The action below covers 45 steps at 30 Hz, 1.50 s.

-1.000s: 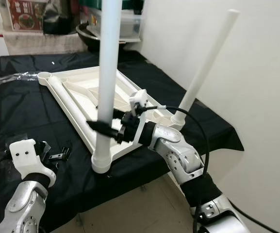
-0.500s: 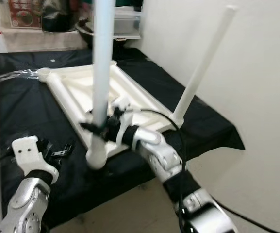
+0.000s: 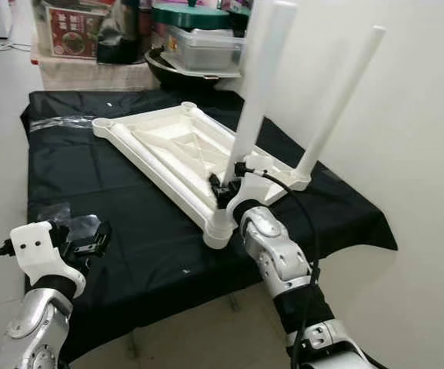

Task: Building children table

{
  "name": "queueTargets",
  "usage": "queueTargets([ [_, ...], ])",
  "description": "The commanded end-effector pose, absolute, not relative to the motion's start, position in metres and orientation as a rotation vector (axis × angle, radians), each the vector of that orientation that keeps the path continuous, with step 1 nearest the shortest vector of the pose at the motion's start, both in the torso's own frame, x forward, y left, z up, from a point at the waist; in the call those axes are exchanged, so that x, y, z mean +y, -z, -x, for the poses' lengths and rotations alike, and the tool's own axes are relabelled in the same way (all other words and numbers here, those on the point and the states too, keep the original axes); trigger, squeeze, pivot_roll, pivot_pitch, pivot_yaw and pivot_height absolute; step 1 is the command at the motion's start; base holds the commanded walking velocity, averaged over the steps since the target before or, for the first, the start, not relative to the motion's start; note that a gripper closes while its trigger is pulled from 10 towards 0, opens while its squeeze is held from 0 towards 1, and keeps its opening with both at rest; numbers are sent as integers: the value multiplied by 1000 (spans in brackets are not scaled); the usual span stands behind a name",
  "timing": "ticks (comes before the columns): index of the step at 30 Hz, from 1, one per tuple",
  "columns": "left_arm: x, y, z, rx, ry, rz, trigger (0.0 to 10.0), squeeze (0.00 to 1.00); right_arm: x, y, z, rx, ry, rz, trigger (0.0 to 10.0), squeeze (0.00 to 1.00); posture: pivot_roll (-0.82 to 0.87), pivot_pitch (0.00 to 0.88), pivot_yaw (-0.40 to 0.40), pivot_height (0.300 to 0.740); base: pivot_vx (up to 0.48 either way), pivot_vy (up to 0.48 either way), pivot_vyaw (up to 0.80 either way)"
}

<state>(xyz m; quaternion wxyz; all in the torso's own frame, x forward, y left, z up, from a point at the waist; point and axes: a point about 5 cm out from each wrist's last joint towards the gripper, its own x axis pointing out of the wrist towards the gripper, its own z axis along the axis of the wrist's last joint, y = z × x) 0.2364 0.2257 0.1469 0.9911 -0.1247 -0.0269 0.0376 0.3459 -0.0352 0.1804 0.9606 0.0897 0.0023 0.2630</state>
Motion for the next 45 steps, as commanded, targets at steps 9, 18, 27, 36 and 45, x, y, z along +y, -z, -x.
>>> queueTargets([
  [9,223,-146,-240,-53,-60,251,10000,0,-8,-226,-307,-156,-1302,-186,10000,0,239,0,-190,740,0,0,0],
  [18,222,-145,-237,-55,-64,256,10000,0,16,-199,-306,-129,-1219,-171,0,0,249,0,-195,740,0,0,0],
  [27,222,-146,-236,-57,-55,259,10000,0,-45,-163,-363,144,-308,-132,0,0,235,0,-190,740,0,0,0],
  [36,223,-146,-238,-60,-54,259,10000,0,-38,-164,-341,97,-466,-166,10000,1000,225,0,-185,740,0,0,0],
  [45,223,-146,-238,-64,-58,259,10000,0,-8,-214,-321,-91,-1211,-291,10000,0,234,0,-197,740,0,0,0],
])
